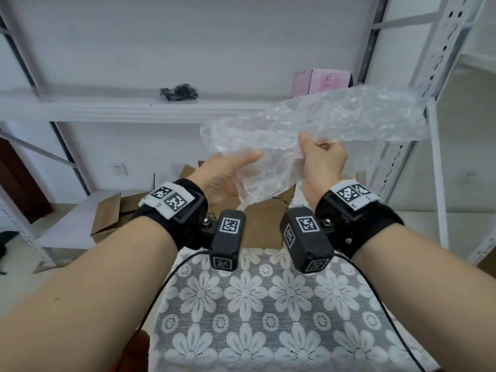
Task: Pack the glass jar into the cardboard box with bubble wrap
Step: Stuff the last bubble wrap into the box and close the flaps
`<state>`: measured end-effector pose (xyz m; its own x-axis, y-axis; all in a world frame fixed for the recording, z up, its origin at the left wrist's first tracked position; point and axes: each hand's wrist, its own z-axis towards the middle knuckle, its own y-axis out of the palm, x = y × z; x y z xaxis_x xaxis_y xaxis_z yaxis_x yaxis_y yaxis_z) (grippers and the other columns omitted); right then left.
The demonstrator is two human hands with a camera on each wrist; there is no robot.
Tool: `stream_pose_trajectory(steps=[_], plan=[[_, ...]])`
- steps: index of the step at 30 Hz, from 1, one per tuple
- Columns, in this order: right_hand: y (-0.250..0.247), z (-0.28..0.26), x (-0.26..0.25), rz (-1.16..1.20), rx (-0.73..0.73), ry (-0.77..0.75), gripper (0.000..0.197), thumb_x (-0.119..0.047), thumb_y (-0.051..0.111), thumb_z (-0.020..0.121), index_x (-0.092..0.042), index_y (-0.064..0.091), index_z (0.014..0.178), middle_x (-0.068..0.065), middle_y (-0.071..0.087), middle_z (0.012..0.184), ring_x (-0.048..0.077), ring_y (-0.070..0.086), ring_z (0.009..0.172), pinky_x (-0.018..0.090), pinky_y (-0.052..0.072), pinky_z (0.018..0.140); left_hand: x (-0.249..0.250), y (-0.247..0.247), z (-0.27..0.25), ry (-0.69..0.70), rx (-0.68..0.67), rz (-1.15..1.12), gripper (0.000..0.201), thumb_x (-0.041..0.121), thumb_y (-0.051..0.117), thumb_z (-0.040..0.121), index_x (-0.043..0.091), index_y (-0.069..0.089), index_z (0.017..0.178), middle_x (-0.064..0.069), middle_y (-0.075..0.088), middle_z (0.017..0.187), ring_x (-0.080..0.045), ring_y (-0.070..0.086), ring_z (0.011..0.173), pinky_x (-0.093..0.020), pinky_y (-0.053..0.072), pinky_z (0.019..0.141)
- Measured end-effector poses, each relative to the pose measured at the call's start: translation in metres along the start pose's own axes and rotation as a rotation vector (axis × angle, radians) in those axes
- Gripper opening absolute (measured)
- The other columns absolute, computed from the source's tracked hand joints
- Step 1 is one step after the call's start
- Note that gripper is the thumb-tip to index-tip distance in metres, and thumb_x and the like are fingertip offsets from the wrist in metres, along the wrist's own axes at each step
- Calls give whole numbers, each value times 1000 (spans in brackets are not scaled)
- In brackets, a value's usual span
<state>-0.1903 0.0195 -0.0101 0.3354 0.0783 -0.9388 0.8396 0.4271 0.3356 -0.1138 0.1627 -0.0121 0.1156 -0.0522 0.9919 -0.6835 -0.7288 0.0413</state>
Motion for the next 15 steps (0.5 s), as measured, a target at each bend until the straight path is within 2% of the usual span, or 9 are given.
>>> stream_pose_trajectory(steps=[2, 3, 4, 7, 8, 10, 12, 14, 15], plan=[[9, -5, 5, -23, -26, 25, 22, -18, 68, 85, -16, 48, 75, -2, 50, 68, 11, 47, 60, 22, 42, 54, -3, -2, 1, 15, 96, -21, 18, 16, 66, 89, 6, 67, 103, -3, 74, 97, -15, 70, 85, -30, 56, 79], [12, -7, 7, -37, -39, 26, 24, -19, 68, 85, -17, 47, 73, -3, 49, 67, 11, 46, 57, 22, 41, 53, -4, -5, 2, 19, 142, -35, 18, 11, 62, 92, 2, 66, 106, -8, 72, 98, -19, 67, 85, -33, 54, 80], [14, -8, 8, -46, -52, 21, 24, -18, 68, 85, -18, 47, 72, -3, 49, 66, 10, 45, 56, 21, 41, 53, -5, -9, 3, 21, 173, -47, 19, 10, 59, 93, 1, 66, 108, -10, 71, 97, -20, 65, 83, -34, 53, 78], [21, -6, 10, -77, -75, -11, 19, -17, 67, 85, -14, 50, 79, -4, 50, 68, 9, 47, 57, 14, 45, 50, -4, -26, 6, 52, 278, -53, 15, 13, 60, 93, 3, 63, 103, -10, 69, 87, -18, 67, 60, -30, 59, 51], [24, -6, 11, -95, -77, -32, 19, -17, 67, 85, -14, 50, 77, -4, 50, 68, 9, 48, 58, 13, 44, 50, -2, -32, 9, 69, 354, -61, 11, 13, 61, 93, 5, 61, 100, -9, 69, 88, -22, 69, 65, -34, 60, 53], [33, -5, 15, -144, -71, -74, 25, -18, 67, 85, -17, 48, 69, -1, 52, 67, 13, 50, 59, 20, 45, 57, -2, -43, 15, 138, 557, -32, 19, 12, 60, 92, 6, 59, 110, -11, 68, 103, -27, 69, 87, -33, 60, 68], [43, -4, 20, -174, -32, -92, 27, -17, 65, 85, -19, 46, 66, 2, 55, 70, 18, 54, 64, 31, 49, 64, -1, -45, 17, 227, 666, -26, 51, 24, 61, 91, 7, 44, 135, -13, 55, 131, -24, 63, 103, -26, 53, 76], [49, -3, 24, -185, 28, -86, 27, -16, 63, 85, -20, 45, 66, 5, 58, 74, 21, 58, 69, 37, 54, 71, -1, -42, 15, 426, 659, 193, 81, 50, 62, 85, 16, 25, 148, -8, 31, 151, -23, 42, 132, -38, 43, 103], [52, -2, 26, -177, 60, -75, 26, -15, 62, 85, -20, 45, 66, 6, 59, 76, 22, 58, 70, 38, 54, 73, -1, -39, 10, 565, 639, 404, 90, 60, 61, 80, 19, 21, 149, -6, 20, 156, -22, 27, 141, -46, 29, 114]])
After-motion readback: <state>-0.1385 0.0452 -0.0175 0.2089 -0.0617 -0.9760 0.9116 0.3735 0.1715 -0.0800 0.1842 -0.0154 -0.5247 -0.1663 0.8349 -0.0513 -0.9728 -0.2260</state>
